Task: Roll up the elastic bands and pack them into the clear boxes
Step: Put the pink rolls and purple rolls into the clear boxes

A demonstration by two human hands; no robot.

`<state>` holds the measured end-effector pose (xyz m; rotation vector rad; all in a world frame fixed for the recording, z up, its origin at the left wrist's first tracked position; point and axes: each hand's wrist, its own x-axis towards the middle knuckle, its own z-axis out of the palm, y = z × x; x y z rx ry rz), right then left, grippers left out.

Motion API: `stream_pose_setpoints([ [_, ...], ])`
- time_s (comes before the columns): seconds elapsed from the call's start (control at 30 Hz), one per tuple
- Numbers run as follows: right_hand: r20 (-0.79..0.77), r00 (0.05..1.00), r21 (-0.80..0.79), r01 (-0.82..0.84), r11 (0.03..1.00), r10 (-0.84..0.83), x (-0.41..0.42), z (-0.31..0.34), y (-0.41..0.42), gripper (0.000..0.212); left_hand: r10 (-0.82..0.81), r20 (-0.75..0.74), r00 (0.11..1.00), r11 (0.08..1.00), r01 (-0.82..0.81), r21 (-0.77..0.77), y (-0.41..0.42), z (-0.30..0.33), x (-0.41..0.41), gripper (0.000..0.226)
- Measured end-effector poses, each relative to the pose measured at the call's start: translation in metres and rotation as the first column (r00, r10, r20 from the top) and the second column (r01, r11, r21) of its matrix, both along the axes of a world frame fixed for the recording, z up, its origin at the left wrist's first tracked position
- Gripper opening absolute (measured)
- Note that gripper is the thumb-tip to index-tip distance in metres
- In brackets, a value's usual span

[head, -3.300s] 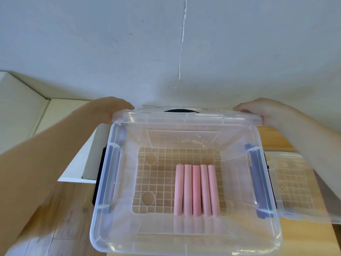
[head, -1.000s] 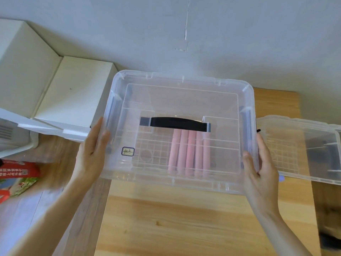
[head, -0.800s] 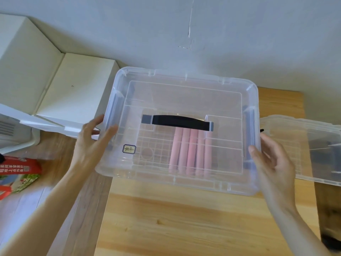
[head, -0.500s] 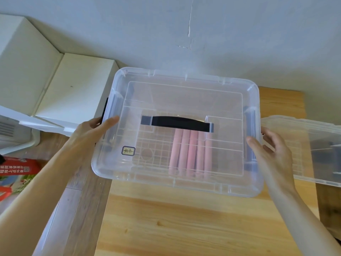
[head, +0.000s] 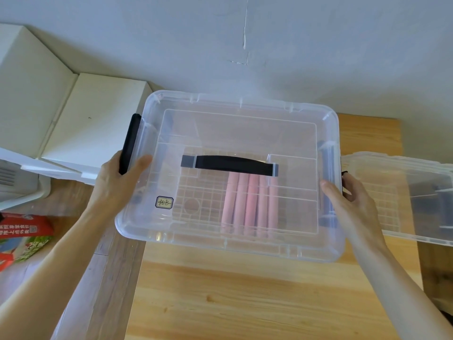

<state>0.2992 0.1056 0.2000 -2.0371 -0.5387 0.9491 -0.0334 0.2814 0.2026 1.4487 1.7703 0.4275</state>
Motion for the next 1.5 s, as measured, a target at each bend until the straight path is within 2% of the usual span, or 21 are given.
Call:
stream_pose_setpoints([
  [0.17,-0.009,1.0,-0.014,0.006,1.0,-0.006,0.0,-0.001,-0.001,0.024,-0.021,-0.061,0.998,0.998,0.024,0.051,-0.001,-0.002,0.003,0.038],
  [0.33,-0.037,0.999,-0.006,0.017,1.0,-0.017,-0.003,0.002,0.0,0.017,-0.04,-0.131,0.991,0.994,0.053,0.091,-0.005,-0.004,0.005,0.035],
  [0.43,-0.039,0.999,0.007,0.02,1.0,-0.02,-0.003,0.007,0.001,0.005,-0.06,-0.143,0.988,0.993,0.074,0.09,-0.004,-0.005,0.005,0.038],
  [0.83,0.02,0.997,0.052,0.073,0.996,-0.074,0.001,0.009,0.005,0.016,-0.072,-0.142,0.987,0.991,0.086,0.099,-0.004,-0.007,0.006,0.046],
  [1.07,-0.004,0.998,0.154,0.067,0.986,-0.067,-0.011,0.006,0.006,0.027,-0.073,-0.115,0.991,0.99,0.086,0.111,-0.003,-0.008,0.004,0.045],
  [1.23,0.053,0.996,0.166,0.058,0.984,-0.068,-0.013,0.006,0.009,0.024,-0.098,-0.116,0.988,0.982,0.115,0.148,-0.004,-0.007,0.005,0.052],
  [1.4,0.116,0.989,0.151,0.071,0.986,-0.089,-0.017,0.003,0.012,0.035,-0.101,-0.132,0.986,0.981,0.121,0.154,-0.005,-0.008,0.005,0.052],
  [1.5,0.176,0.982,0.154,0.046,0.987,-0.073,-0.019,0.0,0.012,0.032,-0.098,-0.133,0.986,0.982,0.117,0.145,-0.005,-0.008,0.004,0.051],
])
